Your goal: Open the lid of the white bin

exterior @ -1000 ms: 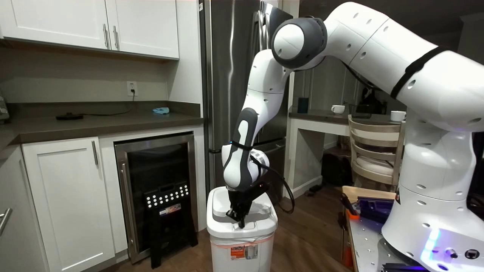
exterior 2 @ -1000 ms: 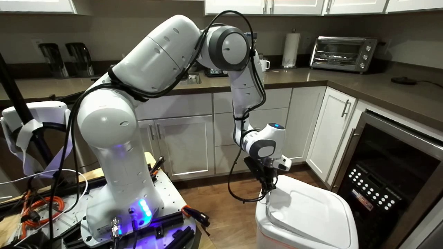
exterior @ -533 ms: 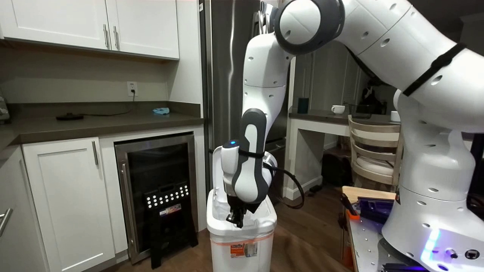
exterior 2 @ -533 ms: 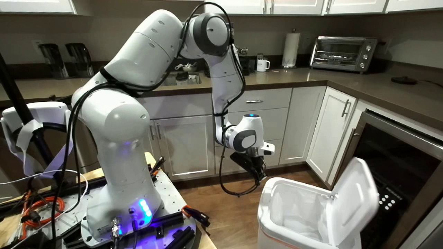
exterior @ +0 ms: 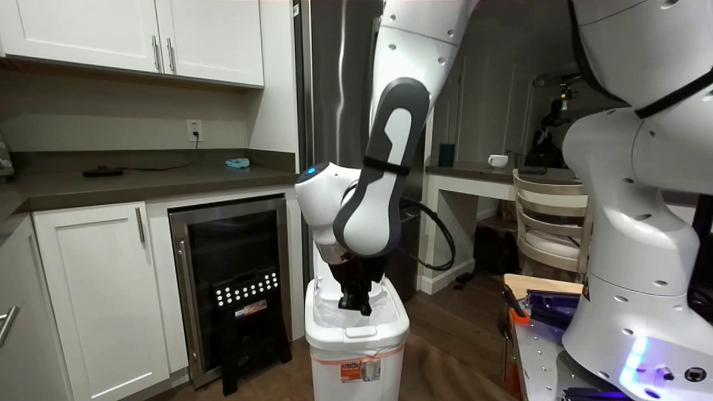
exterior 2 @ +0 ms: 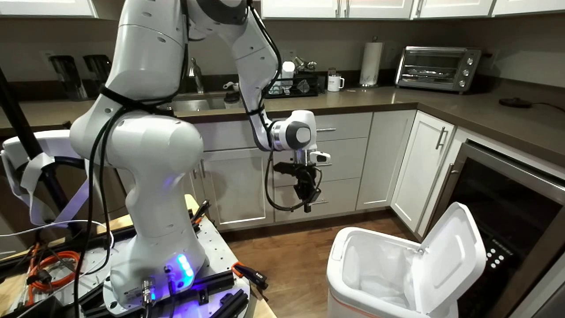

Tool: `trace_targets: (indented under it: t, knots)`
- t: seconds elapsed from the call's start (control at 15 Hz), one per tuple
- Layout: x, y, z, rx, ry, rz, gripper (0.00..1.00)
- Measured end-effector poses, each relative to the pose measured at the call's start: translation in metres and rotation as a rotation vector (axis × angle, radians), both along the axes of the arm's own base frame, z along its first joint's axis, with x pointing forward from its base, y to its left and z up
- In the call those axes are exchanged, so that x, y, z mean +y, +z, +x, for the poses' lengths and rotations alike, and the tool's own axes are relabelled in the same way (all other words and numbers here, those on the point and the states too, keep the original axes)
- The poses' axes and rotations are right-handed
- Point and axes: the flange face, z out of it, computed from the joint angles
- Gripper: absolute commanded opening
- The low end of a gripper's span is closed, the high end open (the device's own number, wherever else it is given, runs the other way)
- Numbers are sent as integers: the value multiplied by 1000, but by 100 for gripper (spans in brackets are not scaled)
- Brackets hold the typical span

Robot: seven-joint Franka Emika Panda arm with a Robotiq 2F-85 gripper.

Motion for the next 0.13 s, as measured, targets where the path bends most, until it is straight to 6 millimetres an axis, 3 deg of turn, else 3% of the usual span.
trace_targets:
  t: [0.13]
  knots:
    - [-5,22,-2,90,-50,-12,2]
